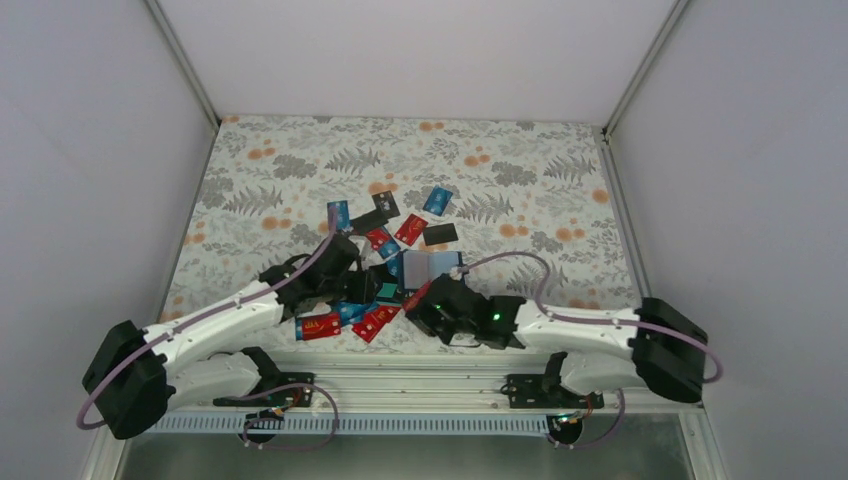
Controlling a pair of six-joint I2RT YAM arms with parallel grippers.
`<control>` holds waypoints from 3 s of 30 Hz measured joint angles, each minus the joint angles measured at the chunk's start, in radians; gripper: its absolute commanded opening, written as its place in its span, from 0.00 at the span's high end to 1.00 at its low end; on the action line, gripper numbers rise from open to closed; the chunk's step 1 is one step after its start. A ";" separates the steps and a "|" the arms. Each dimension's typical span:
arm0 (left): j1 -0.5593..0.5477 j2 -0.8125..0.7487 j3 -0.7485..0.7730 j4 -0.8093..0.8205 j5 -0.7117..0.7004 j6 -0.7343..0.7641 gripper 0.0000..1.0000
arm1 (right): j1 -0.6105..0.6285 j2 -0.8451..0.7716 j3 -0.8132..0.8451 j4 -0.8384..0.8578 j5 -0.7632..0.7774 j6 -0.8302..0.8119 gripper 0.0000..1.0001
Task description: Put the credit cards into the card holder
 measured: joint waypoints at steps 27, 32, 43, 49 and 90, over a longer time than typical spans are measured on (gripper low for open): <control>0.225 0.200 0.344 0.174 0.309 0.171 0.56 | -0.799 -0.060 0.159 -0.169 -0.684 -1.281 0.96; 0.204 0.365 0.348 0.177 0.338 0.194 0.74 | -0.803 -0.045 0.061 -0.147 -0.742 -1.310 0.96; 0.144 0.526 0.335 0.176 0.339 0.192 0.94 | -0.804 0.099 -0.026 -0.067 -0.813 -1.312 0.96; 0.141 0.562 0.332 0.176 0.309 0.192 0.95 | -0.804 0.196 -0.018 -0.037 -0.822 -1.315 0.96; 0.128 0.637 0.261 0.238 0.274 0.165 0.97 | -0.796 0.461 0.056 0.029 -0.988 -1.311 0.96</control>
